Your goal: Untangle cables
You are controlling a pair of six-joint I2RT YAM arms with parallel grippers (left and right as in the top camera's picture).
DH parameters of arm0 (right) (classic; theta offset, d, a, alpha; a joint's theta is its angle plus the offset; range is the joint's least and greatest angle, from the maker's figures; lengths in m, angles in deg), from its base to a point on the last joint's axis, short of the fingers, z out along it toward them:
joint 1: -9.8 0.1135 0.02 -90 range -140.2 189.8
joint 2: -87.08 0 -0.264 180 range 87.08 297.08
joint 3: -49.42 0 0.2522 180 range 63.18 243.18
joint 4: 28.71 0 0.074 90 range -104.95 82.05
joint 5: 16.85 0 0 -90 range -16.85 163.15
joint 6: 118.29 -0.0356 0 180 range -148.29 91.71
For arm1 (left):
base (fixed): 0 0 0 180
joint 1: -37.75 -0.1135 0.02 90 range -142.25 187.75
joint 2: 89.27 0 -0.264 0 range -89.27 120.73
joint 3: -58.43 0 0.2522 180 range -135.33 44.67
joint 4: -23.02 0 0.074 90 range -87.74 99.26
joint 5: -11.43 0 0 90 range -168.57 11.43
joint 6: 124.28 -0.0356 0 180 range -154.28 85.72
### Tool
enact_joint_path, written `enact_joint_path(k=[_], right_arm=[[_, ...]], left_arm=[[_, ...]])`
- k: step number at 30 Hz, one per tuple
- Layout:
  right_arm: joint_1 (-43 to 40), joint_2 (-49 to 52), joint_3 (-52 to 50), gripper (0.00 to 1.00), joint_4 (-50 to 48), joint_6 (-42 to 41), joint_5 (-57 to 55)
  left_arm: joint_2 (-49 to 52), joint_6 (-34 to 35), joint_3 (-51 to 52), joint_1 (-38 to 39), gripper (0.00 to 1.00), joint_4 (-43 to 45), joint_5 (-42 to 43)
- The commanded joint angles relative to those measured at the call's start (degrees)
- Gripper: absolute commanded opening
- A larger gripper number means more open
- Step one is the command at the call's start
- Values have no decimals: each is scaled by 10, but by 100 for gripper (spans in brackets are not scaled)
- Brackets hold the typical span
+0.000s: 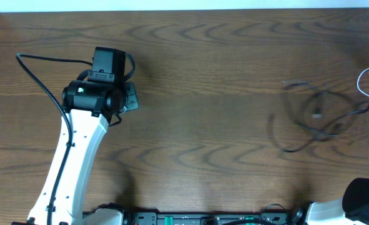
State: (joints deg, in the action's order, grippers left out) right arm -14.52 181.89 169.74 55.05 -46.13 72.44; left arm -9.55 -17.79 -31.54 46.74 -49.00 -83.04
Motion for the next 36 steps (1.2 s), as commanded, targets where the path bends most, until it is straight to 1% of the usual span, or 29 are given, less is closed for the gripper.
enact_joint_path(k=[1, 2, 3, 6, 7, 9, 12, 14, 16, 18, 20, 21, 24, 29, 36], right_arm=[[23, -9, 46, 1, -5, 94, 346], [39, -9, 52, 1, -22, 108, 444], [52, -9, 54, 1, -40, 107, 504], [89, -9, 59, 1, -102, 94, 625], [103, -10, 62, 1, -132, 73, 653], [128, -10, 66, 1, -189, 25, 675], [169, -14, 71, 1, -292, -36, 679], [196, -18, 71, 1, -362, -65, 677], [215, -19, 71, 1, -405, -94, 659], [230, -19, 71, 1, -421, -111, 634], [243, -19, 71, 1, -421, -111, 611], [250, -19, 71, 1, -421, -111, 604], [266, -19, 71, 1, -422, -114, 590], [290, -19, 71, 1, -444, -154, 585], [313, -19, 71, 1, -492, -238, 605]], left_arm=[[0, 10, -5, 3, 15, 13, 108], [0, 10, -5, 3, 15, 17, 130], [0, 10, -5, 3, 15, 17, 137], [0, 10, -5, 3, 15, 17, 144], [0, 10, -5, 3, 15, 17, 144], [0, 10, -5, 3, 15, 17, 146], [0, 10, -5, 3, 15, 17, 151], [0, 10, -5, 3, 15, 19, 171], [0, 10, -5, 3, 15, 25, 198], [0, 9, -5, 3, 15, 35, 236], [0, 9, -5, 3, 17, 50, 282], [0, 9, -5, 3, 24, 60, 310], [3, 7, -5, 6, 34, 91, 365], [19, 8, -5, 27, 37, 136, 386], [63, 8, -5, 85, 38, 201, 386]])
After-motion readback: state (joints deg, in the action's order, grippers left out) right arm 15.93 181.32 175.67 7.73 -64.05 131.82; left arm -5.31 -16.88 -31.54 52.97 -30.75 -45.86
